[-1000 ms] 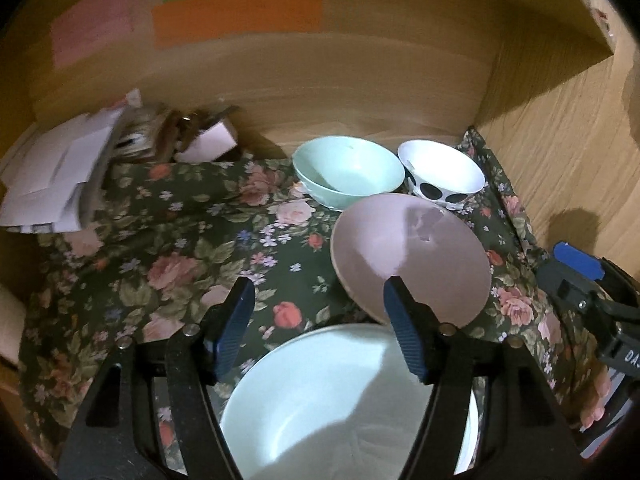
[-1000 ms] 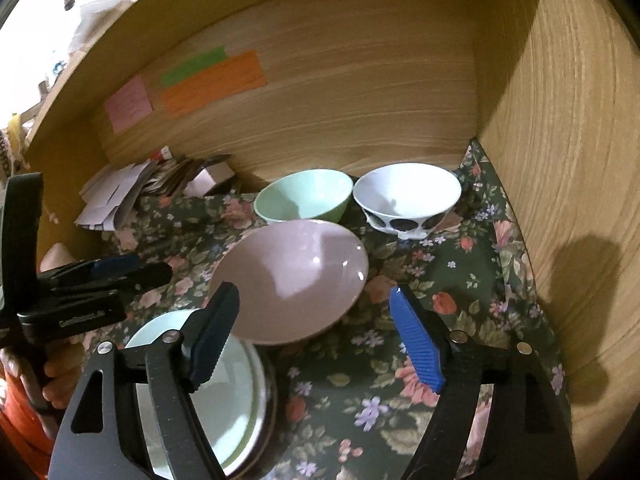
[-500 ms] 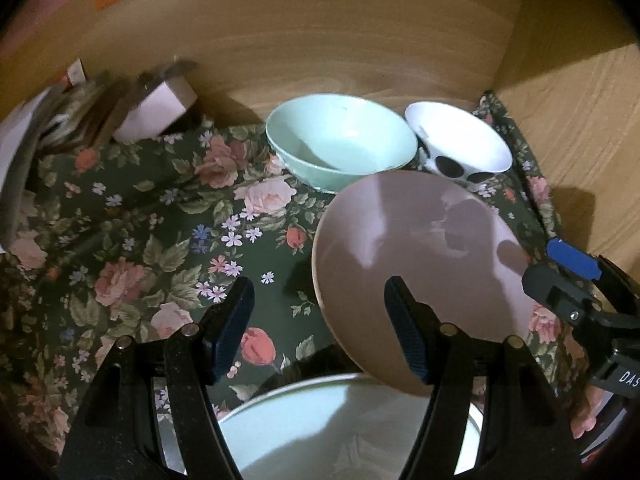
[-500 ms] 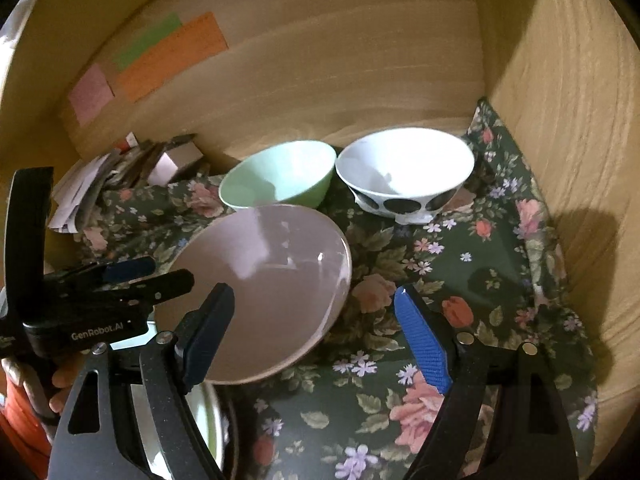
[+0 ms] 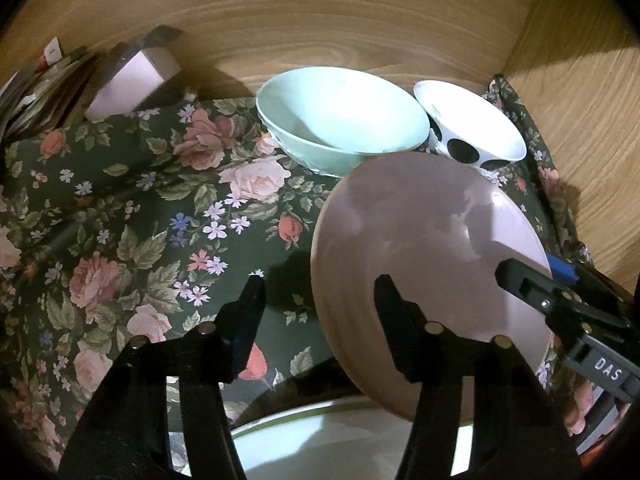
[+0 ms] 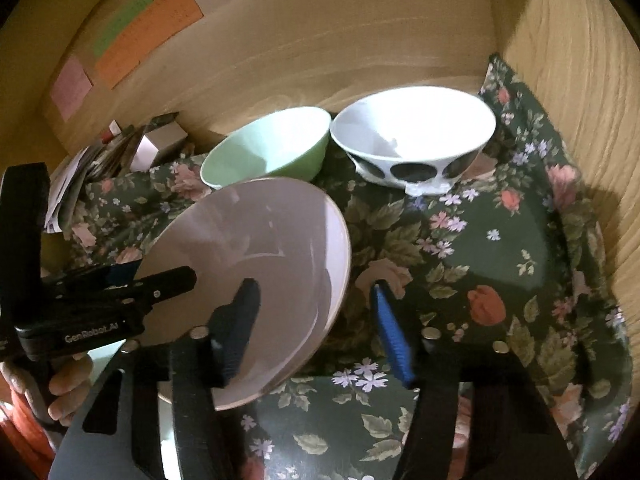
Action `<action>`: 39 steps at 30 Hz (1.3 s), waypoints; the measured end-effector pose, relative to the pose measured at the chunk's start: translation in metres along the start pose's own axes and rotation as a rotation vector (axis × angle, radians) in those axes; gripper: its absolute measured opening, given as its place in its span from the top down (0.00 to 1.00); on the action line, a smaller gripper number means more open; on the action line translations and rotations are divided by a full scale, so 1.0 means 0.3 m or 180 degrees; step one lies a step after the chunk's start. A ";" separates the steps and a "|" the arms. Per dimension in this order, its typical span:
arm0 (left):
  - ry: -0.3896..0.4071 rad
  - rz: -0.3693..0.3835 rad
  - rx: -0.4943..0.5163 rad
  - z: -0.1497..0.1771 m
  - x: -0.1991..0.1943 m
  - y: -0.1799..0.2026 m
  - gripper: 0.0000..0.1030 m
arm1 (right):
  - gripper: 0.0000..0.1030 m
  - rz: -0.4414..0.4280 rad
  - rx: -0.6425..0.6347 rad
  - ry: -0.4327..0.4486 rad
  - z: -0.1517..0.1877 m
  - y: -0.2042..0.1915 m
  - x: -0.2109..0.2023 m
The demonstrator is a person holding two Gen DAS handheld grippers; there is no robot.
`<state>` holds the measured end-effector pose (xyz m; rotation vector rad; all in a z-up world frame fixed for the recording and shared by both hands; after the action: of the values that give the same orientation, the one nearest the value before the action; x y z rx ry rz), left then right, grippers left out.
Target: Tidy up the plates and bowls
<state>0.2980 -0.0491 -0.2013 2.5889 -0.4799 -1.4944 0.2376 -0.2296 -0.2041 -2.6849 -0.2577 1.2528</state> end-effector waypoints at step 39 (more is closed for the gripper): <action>0.0313 0.0065 0.0236 0.003 -0.107 0.087 0.77 | 0.76 -0.0115 0.0050 0.0082 -0.002 -0.026 -0.082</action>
<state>0.2768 -0.0633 -0.1688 2.6898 -0.5586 -1.3604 0.2219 -0.2275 -0.1838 -2.6689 -0.2905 1.2043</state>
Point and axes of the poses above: each gripper's, at about its wrist camera, not at the fingertips, and x roughly the way its jaws point, y to its right, z to its underside, the point moved 3 cm from there along x, roughly the way its jaws point, and after that the axes turned 10 degrees about z, right-handed, at the moved point
